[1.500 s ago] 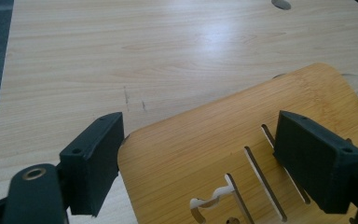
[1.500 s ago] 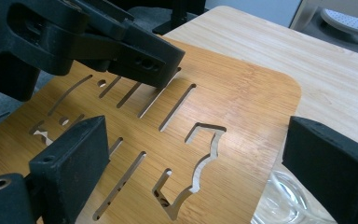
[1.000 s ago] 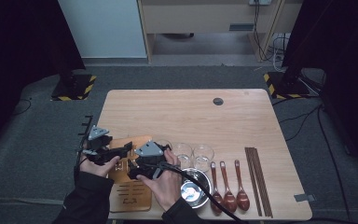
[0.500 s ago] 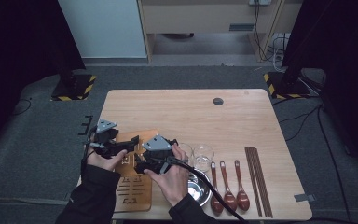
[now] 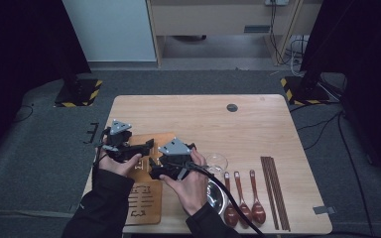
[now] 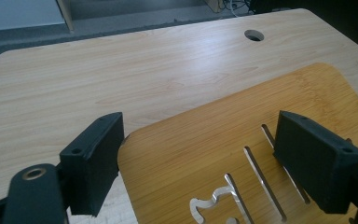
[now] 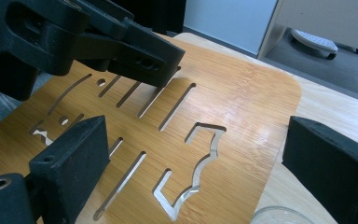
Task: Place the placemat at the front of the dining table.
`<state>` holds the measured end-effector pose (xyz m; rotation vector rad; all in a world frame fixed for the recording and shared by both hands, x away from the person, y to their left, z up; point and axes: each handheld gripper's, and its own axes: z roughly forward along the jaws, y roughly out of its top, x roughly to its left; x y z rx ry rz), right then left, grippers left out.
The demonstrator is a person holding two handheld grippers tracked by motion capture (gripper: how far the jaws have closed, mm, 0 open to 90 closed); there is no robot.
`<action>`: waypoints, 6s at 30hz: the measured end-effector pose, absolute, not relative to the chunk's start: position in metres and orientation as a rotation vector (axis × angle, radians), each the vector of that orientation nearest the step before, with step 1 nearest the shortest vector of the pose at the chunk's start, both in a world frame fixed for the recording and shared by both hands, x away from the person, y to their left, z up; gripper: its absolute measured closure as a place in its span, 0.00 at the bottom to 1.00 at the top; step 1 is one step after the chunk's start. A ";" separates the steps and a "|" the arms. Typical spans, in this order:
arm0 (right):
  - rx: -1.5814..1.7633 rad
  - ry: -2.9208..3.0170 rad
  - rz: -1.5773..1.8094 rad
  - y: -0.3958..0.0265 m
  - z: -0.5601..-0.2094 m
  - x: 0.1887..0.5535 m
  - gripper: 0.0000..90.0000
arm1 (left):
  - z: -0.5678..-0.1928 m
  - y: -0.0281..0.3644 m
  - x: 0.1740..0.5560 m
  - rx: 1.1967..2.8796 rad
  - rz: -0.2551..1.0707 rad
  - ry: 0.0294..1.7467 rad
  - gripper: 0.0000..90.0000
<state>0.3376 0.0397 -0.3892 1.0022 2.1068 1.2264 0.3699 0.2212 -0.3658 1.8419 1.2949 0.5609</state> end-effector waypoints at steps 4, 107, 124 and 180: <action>1.003 2.101 1.226 0.037 -0.387 0.339 0.08 | -0.363 0.216 0.372 1.840 0.563 1.290 0.18; 1.066 1.996 1.184 -0.073 -0.365 0.416 0.08 | -0.335 0.101 0.466 1.906 0.556 1.166 0.18; 1.090 1.982 1.178 -0.086 -0.361 0.434 0.08 | -0.328 0.084 0.487 1.932 0.586 1.143 0.18; 1.175 2.085 1.108 -0.092 -0.419 0.493 0.08 | -0.395 0.075 0.545 1.990 0.499 1.234 0.18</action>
